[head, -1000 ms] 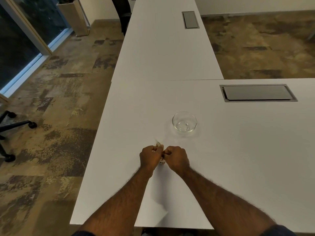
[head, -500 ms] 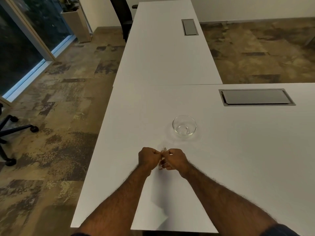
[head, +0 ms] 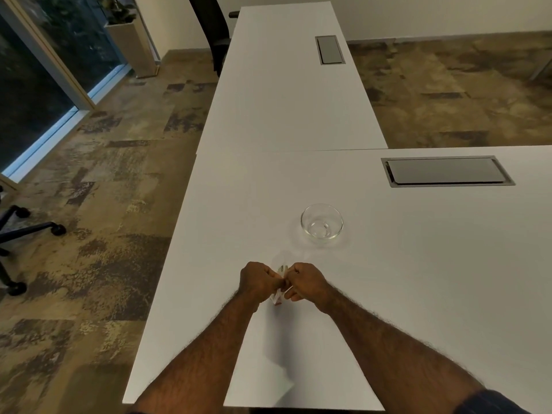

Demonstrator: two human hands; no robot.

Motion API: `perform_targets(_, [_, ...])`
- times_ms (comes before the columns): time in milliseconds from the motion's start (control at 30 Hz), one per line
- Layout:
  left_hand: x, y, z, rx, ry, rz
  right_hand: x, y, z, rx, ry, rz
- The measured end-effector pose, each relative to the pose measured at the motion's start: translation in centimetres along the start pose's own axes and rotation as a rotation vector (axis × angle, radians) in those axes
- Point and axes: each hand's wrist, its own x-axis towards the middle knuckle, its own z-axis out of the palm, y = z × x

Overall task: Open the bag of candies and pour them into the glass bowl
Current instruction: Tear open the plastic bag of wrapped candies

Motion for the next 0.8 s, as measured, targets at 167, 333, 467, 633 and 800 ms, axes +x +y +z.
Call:
perform_targets(167, [0.2,-0.6,-0.4,-0.03,-0.055,0.003,-0.2,0.0,0.3,-0.013,-0.031,-0.031])
perform_targets(333, [0.1,-1.3,-0.8,-0.227,-0.157,-0.035,-0.3,0.3,0.2,-0.024,-0.015,-0.103])
perform_targets(467, [0.0,-1.6,-1.4,-0.408,-0.253,-0.123,-0.5,0.7,0.0,0.099,-0.03,-0.11])
perform_targets(633, [-0.1,-1.5,-1.6,-0.577,-0.319,-0.234,-0.6,0.8,0.1,0.177,-0.05,-0.102])
perform_targets(800, [-0.2,-1.7,-1.5,-0.616,-0.312,-0.294,-0.8,0.8,-0.1,0.157,-0.08,-0.092])
